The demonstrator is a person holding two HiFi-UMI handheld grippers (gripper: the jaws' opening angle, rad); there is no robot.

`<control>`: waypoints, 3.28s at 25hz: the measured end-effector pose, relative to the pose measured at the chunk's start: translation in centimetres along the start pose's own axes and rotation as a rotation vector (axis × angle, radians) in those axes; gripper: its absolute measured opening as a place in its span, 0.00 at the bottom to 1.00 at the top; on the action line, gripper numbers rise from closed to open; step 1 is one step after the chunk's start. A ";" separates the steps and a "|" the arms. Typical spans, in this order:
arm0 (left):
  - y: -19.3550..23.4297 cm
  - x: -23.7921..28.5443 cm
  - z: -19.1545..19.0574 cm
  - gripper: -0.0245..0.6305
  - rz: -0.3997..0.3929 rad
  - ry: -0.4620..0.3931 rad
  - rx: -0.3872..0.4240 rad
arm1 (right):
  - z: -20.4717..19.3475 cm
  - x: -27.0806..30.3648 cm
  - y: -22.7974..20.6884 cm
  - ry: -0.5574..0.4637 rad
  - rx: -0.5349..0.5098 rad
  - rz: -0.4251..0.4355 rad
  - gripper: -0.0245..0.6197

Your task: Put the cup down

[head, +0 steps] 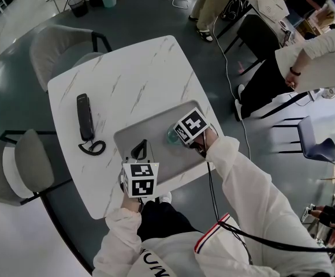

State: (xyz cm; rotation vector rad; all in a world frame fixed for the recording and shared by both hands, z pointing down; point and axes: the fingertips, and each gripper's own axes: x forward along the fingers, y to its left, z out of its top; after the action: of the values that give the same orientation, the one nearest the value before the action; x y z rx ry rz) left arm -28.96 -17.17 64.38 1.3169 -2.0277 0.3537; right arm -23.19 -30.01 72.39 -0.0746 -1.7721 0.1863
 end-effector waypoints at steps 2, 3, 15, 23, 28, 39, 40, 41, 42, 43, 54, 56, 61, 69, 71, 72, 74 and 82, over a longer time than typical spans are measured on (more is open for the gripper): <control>-0.1 0.0 0.0 0.05 0.000 0.002 0.000 | -0.1 -0.1 0.0 -0.005 0.011 0.011 0.21; -0.1 -0.1 -0.1 0.05 0.000 0.002 -0.001 | -0.1 -0.2 0.1 -0.008 0.014 0.018 0.21; -0.3 -0.6 0.6 0.05 0.014 -0.011 0.012 | 0.4 -2.0 0.1 -0.087 0.057 0.055 0.29; -0.8 -1.6 1.7 0.05 0.028 -0.030 0.042 | 0.7 -5.2 0.0 -0.186 0.055 0.044 0.29; -1.2 -2.8 2.8 0.05 0.035 -0.052 0.064 | 0.5 -7.8 0.3 -0.254 0.089 0.035 0.29; -3.5 -8.1 5.3 0.05 0.025 -0.125 0.108 | -2.1 -17.6 5.4 -0.540 0.107 0.040 0.28; -3.7 -8.7 5.6 0.05 0.024 -0.135 0.112 | -2.3 -18.6 5.8 -0.579 0.114 0.028 0.28; -3.9 -9.5 5.9 0.05 0.024 -0.148 0.116 | -2.6 -19.6 6.2 -0.620 0.123 0.010 0.26; -4.1 -10.3 6.1 0.05 0.024 -0.163 0.116 | -3.0 -20.6 6.6 -0.657 0.134 -0.009 0.21; -4.3 -11.2 6.1 0.05 0.026 -0.182 0.114 | -3.5 -21.5 7.1 -0.692 0.146 -0.029 0.19; -8.0 -19.0 7.5 0.05 0.009 -0.319 0.148 | -9.6 -29.3 10.2 -0.945 0.244 -0.189 0.05; -8.7 -20.1 7.8 0.05 0.005 -0.332 0.157 | -10.6 -30.1 10.5 -0.966 0.260 -0.193 0.05; -9.9 -22.1 7.6 0.05 -0.009 -0.359 0.178 | -12.6 -31.4 11.6 -1.006 0.273 -0.223 0.05; -10.8 -24.5 7.7 0.05 -0.022 -0.405 0.168 | -13.5 -33.5 13.0 -1.085 0.293 -0.259 0.05; -10.9 -25.0 7.9 0.05 -0.021 -0.419 0.173 | -13.6 -34.1 13.4 -1.115 0.303 -0.262 0.05; -10.9 -25.2 8.0 0.05 -0.020 -0.424 0.179 | -13.5 -34.3 13.6 -1.127 0.307 -0.260 0.05; -10.9 -25.4 8.1 0.05 -0.019 -0.429 0.189 | -13.4 -34.5 13.8 -1.141 0.309 -0.256 0.05; -11.4 -24.9 7.6 0.05 -0.018 -0.413 0.198 | -13.5 -34.6 13.7 -1.158 0.301 -0.247 0.05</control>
State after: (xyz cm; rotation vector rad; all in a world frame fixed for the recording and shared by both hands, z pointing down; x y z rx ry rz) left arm -15.64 -9.18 40.62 1.6365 -2.3652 0.2981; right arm -3.50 -20.62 39.30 0.5760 -2.8451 0.3547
